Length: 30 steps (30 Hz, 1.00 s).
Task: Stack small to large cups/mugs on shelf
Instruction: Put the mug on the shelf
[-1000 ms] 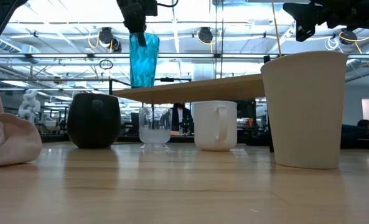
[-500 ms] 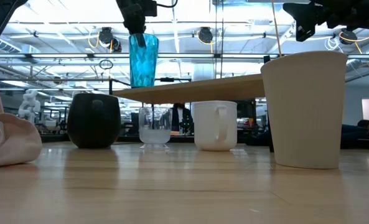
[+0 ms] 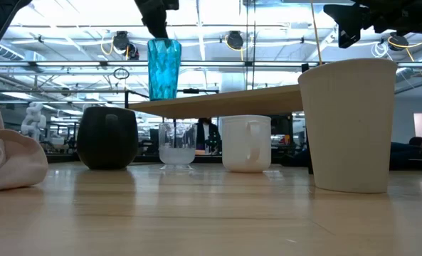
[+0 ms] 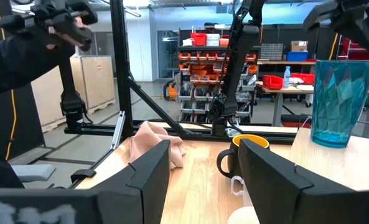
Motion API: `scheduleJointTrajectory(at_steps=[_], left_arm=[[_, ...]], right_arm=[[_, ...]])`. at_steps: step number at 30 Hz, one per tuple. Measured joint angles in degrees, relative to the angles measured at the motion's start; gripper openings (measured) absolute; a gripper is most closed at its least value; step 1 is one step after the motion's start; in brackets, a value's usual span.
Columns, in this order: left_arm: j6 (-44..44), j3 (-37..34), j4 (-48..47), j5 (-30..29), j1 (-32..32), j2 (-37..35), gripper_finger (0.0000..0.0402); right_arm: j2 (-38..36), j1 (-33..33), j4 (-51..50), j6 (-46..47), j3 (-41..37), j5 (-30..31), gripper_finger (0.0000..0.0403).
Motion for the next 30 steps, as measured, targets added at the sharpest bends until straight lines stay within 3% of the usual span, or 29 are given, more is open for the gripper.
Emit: scheduleJointTrajectory(at_steps=[11,18,23,25,30], left_arm=[[-4.8,1.2,-0.2,0.6,-6.4,-6.4,0.0136],[-13.3,1.2,-1.1,3.8,-17.3,-14.3,0.0136],[-21.3,1.2,-2.2,3.0,-29.3,-19.0,0.0136],[-23.7,1.2,-1.9,0.3,-35.5,-19.8,0.0136],[-27.3,0.4,-0.4,-14.2,-50.8,-18.9,0.0136]], right_arm=[[0.0,0.0,0.1,-0.5,0.0,0.0,0.0183],[0.0,0.0,0.0,0.2,0.0,0.0,0.0183],[0.0,0.0,0.0,0.2,0.0,0.0,0.0183],[0.0,0.0,0.0,0.2,0.0,0.0,0.0183],[0.0,0.0,0.0,0.2,0.0,0.0,0.0183]])
